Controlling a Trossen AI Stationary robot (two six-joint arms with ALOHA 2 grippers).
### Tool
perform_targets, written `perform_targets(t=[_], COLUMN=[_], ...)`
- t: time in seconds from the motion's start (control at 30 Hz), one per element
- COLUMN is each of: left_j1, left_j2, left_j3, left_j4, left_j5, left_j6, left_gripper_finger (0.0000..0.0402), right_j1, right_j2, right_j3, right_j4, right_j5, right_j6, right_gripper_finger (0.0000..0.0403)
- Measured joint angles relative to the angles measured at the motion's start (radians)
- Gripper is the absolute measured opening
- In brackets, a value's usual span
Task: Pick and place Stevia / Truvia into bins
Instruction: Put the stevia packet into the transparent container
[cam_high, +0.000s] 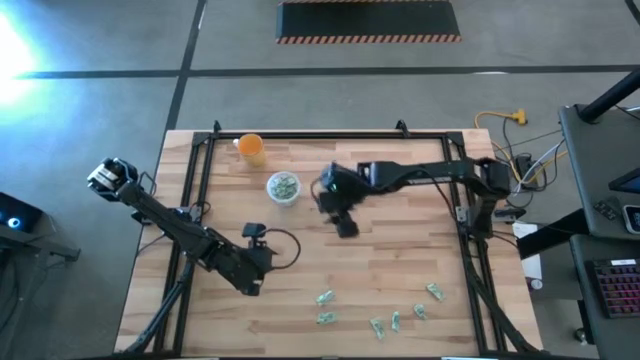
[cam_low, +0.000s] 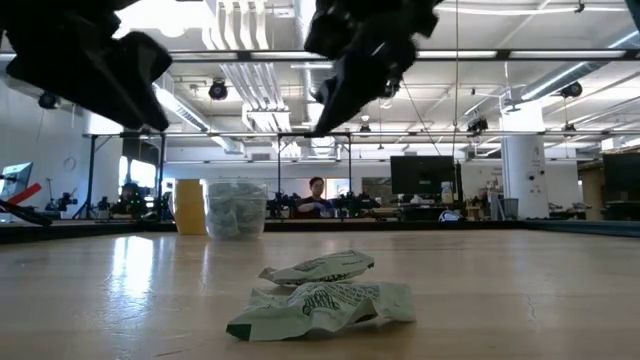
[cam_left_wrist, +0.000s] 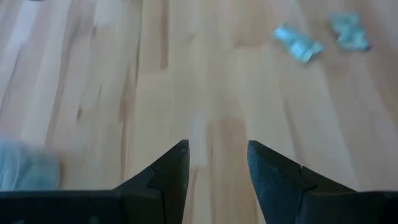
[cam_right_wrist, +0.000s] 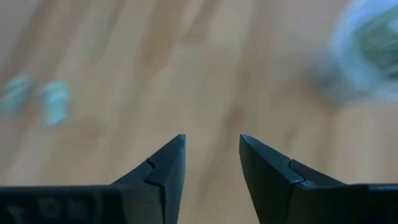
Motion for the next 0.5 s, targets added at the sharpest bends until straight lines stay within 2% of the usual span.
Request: perform_targets(t=[0.17,0.33,0.5], left_j1=[0.000,0.000,0.000], left_j2=[0.051,0.139,0.241], left_j3=[0.000,0.000,0.000], left_j4=[0.178,0.367,0.515], left_j5=[0.004,0.004,0.013], left_j6=[0.151,0.279,0.338], left_gripper_finger=[0.0146,0.0146,0.0146], right_j1=[0.100,0.222,0.343], right_j2=[-0.075,-0.149,-0.219], right_j3=[-0.020,-0.099,-0.229], right_j4=[-0.173,-0.169,-0.110], right_j5=[-0.001,0.001,0.010], right_j6=[0.107,0.205,0.287], right_gripper_finger=[0.0130,0.0122,0.0114])
